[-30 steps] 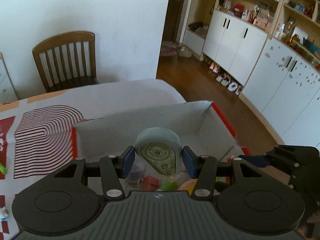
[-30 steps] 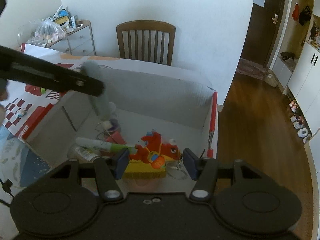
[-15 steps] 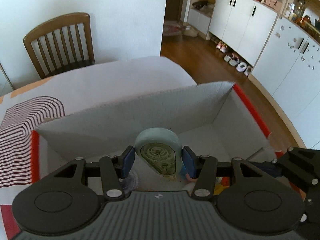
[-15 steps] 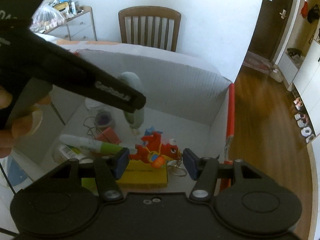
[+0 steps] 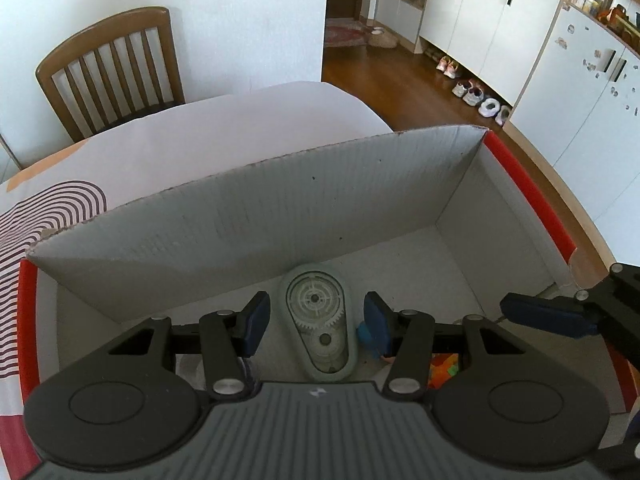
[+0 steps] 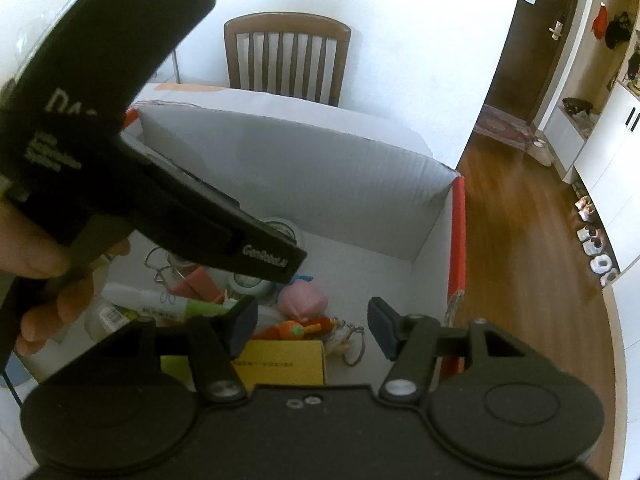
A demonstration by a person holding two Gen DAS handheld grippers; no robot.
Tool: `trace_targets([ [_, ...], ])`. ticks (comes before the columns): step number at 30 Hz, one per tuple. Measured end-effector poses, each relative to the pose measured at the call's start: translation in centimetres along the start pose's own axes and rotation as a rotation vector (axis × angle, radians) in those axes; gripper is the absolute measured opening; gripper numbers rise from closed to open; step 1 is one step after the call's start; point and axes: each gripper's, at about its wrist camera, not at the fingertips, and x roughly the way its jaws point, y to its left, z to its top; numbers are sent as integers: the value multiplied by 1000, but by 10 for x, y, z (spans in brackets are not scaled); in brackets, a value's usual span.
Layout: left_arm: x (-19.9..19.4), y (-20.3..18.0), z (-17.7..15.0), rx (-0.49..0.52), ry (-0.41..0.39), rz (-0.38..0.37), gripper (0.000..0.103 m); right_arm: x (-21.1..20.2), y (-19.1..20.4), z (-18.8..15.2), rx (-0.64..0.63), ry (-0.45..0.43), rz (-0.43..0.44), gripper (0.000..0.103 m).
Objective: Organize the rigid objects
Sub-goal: 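Open both tools to release the dispenser and keychain in the box, then withdraw both open tools from the shoebox back toward the cloth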
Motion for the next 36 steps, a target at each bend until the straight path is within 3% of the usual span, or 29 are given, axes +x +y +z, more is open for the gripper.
trace_targets([
  [14,-44,12,-11,-38,-67,-39,52,-24,-7,1,57,0,20,68],
  [29,-118,34,-37,-55,-193,-25,53,-73,25,11,41,-61,47,73],
  [33,-138,43,-47,-61,-228,-29,65,-82,38,15,32,-79,56,76],
  [36,-151,53,-56,-61,-247,-27,65,-90,51,18,26,-95,67,78],
])
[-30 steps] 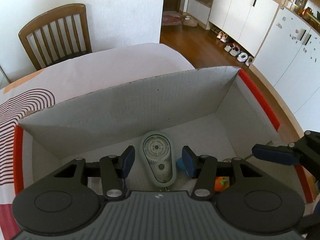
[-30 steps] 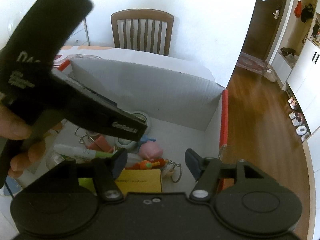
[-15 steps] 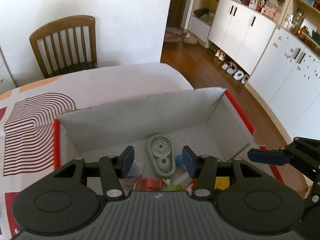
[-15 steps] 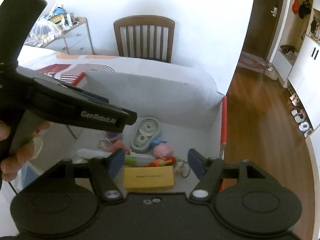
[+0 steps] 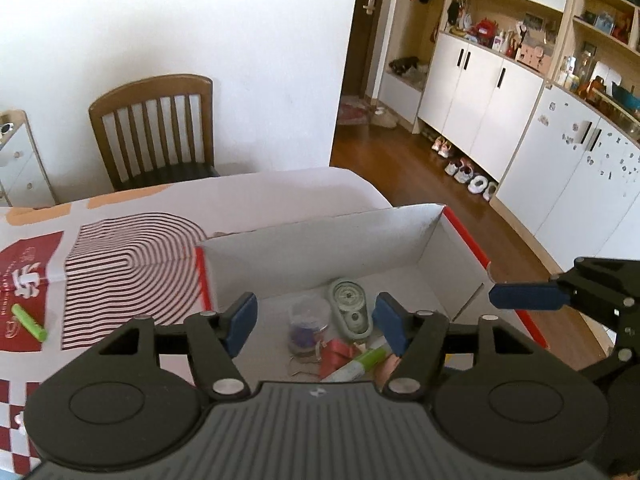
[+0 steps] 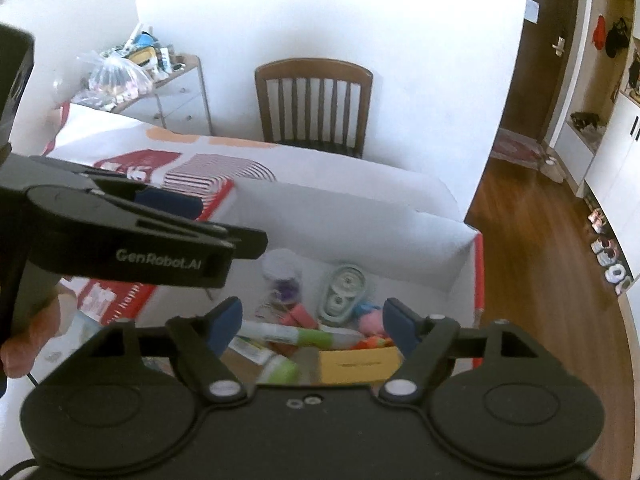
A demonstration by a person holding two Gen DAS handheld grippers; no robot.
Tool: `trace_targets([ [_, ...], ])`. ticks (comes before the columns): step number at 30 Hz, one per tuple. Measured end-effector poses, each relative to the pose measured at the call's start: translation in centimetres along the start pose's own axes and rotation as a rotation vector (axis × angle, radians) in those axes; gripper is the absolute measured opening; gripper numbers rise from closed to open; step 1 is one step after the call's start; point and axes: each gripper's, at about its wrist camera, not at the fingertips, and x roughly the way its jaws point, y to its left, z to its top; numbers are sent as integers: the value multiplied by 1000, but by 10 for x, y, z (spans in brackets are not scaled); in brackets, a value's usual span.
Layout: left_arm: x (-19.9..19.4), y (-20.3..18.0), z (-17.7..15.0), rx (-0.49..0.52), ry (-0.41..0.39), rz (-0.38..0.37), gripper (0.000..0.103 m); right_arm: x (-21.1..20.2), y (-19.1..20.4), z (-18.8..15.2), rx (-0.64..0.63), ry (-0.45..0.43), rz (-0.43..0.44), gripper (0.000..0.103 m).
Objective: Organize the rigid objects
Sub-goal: 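Withdraw both open tools from the shoebox back toward the cloth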
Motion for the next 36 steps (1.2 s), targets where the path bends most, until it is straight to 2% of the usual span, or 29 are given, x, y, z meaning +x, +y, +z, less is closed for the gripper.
trace_targets([
  [7,-33,31,-19,-12,-13,4,66,-10,25,1,8,-16,24,82],
  [9,-41,40,-23,-17,-16,8,73,-11,32,1,18,-18,33,83],
  [14,-63,69,-37,-47,-28,21,76,-16,57,1,7,-42,51,93],
  [17,-76,91,-46,-62,-34,32,82,-16,76,3,4,-56,65,97],
  [20,-88,112,-55,-77,-36,43,82,-15,97,5,1,-71,85,101],
  [28,-110,173,-80,-118,-27,70,84,-7,158,9,-49,-95,139,102],
  [34,-121,214,-91,-152,-35,86,84,4,199,13,-76,-78,170,102],
  [36,-123,226,-93,-160,-40,93,88,8,211,14,-86,-77,175,102],
])
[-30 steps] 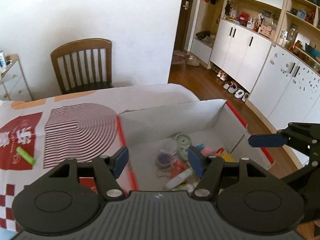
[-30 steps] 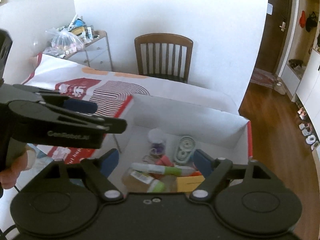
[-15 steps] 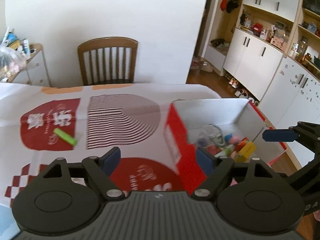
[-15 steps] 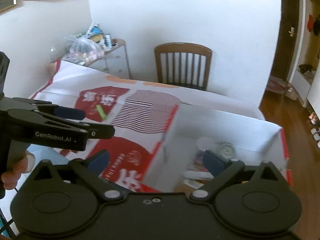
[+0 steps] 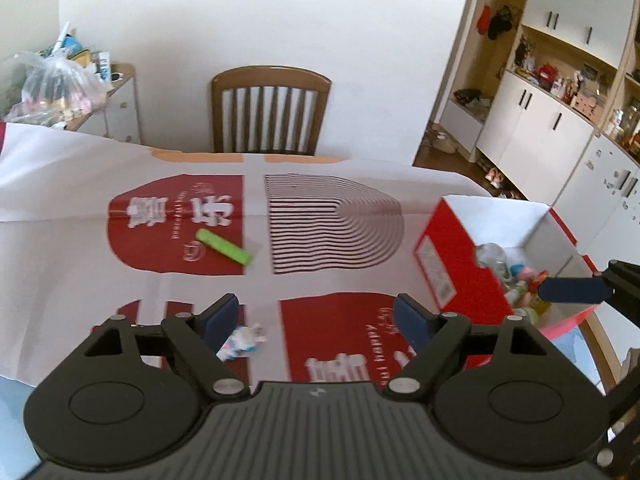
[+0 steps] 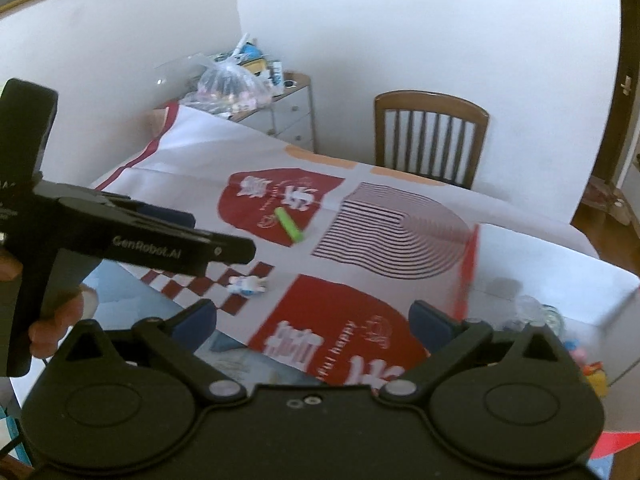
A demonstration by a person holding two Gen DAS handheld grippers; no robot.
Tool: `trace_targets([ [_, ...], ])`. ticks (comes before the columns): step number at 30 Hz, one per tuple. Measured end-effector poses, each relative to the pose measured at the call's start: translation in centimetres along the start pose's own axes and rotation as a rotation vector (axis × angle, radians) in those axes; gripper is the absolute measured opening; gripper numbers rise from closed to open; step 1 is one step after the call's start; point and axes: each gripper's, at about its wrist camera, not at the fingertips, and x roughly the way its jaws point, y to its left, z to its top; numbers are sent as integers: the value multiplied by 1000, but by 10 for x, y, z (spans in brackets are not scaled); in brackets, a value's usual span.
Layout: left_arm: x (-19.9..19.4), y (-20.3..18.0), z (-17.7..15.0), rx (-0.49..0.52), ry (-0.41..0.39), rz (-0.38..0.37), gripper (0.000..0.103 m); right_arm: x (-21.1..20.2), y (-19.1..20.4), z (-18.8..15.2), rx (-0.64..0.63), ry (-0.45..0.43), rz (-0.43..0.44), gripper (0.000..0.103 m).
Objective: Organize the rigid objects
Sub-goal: 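Withdraw both open tools from the shoebox back toward the cloth, then grasp the lime-green stick with the left tool while the right tool grasps the white-blue figurine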
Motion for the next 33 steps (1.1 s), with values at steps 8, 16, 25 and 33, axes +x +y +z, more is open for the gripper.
trace_targets([
  [8,12,34,1,-4,-27,62,101,27,33,7,-33,23,19,102],
  [16,42,64,16,-10,-19,130,102,65,54,11,-79,25,40,102],
  [25,97,88,29,-43,43,101,102,129,71,3,-135,74,43,102],
  [33,141,93,29,-30,89,111,102,174,84,0,-170,117,44,96],
])
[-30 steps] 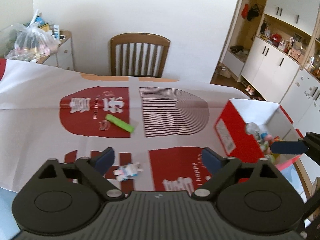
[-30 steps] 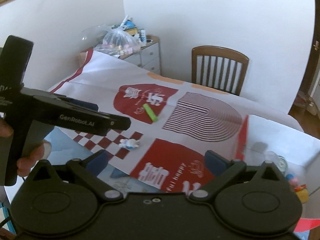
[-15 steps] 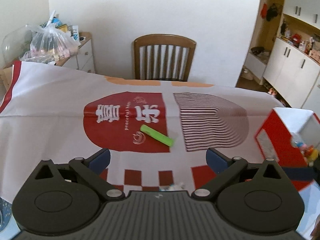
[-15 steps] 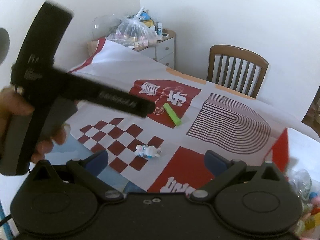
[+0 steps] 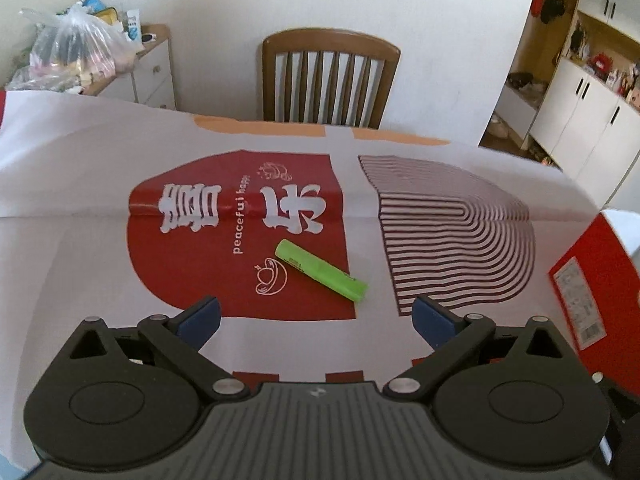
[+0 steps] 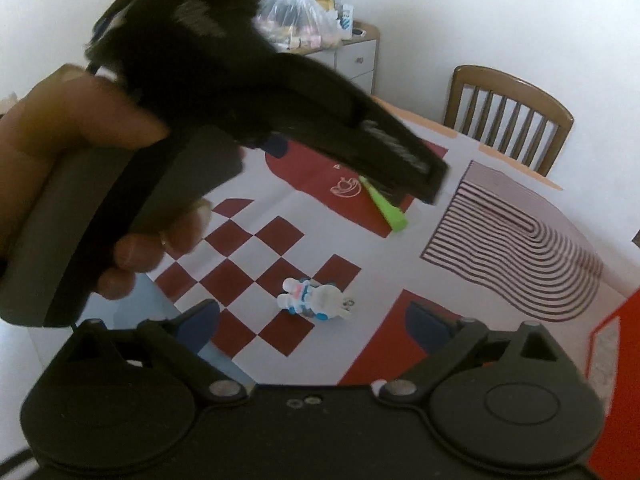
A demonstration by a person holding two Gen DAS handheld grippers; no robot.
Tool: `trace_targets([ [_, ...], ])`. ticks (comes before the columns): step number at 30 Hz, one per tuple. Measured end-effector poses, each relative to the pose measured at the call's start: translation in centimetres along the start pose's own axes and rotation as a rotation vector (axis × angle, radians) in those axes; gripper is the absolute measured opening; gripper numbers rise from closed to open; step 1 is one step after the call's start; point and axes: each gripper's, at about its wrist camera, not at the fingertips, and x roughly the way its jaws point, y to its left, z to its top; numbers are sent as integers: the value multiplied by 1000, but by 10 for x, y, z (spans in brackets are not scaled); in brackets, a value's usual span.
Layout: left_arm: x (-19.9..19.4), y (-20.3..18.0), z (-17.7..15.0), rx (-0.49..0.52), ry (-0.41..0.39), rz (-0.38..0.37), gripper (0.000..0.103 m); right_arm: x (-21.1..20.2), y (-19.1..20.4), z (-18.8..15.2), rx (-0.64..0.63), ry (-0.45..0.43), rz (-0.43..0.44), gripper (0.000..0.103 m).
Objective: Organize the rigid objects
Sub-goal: 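Grasp the lime-green stick with the left tool while the right tool grasps the white-blue figurine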
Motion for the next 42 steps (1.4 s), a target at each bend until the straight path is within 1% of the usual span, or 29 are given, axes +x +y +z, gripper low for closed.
trace_targets([
  [3,17,-1,6,28,30,47,102,15,4,2,-9,18,-6,92],
  [7,39,0,15,51,56,58,102,31,4,5,8,41,9,86],
  [13,70,3,33,-32,118,55,102,42,8,8,-16,54,19,83],
  [15,79,1,33,-40,139,58,101,44,10,7,-24,60,10,83],
  [18,88,-4,30,-27,147,93,101,46,12,7,-34,59,4,83],
  [22,88,-7,27,-17,128,117,100,46,14,4,-55,64,-20,80],
  [23,88,-7,27,-14,125,123,98,46,15,2,-61,71,-29,80],
  [25,89,-9,26,-3,116,145,93,46,15,0,-56,75,-43,80],
  [27,89,-10,27,5,105,155,90,46,14,0,-32,80,-38,80],
  [28,88,-10,27,6,96,156,88,46,13,0,-21,83,-36,78],
  [29,87,-11,26,8,86,159,83,45,12,0,-14,82,-32,74],
  [30,86,-11,26,12,80,160,76,45,12,1,-12,81,-29,73],
  [31,85,-12,25,19,71,162,72,44,13,0,-11,81,-25,72],
  [33,84,-14,27,32,61,165,57,41,13,1,-2,82,-17,68],
  [34,83,-15,26,42,59,163,53,40,13,1,2,81,-20,64],
  [35,83,-16,27,49,56,159,40,39,12,0,3,80,-22,62],
  [36,83,-15,28,50,59,148,31,37,12,-1,4,80,-21,61],
  [38,83,-13,28,42,62,137,27,40,9,-1,7,80,-26,55],
  [39,82,-12,28,46,60,138,22,43,7,0,10,81,-30,55],
  [42,79,-7,26,45,58,133,18,41,2,-3,22,84,-49,54],
])
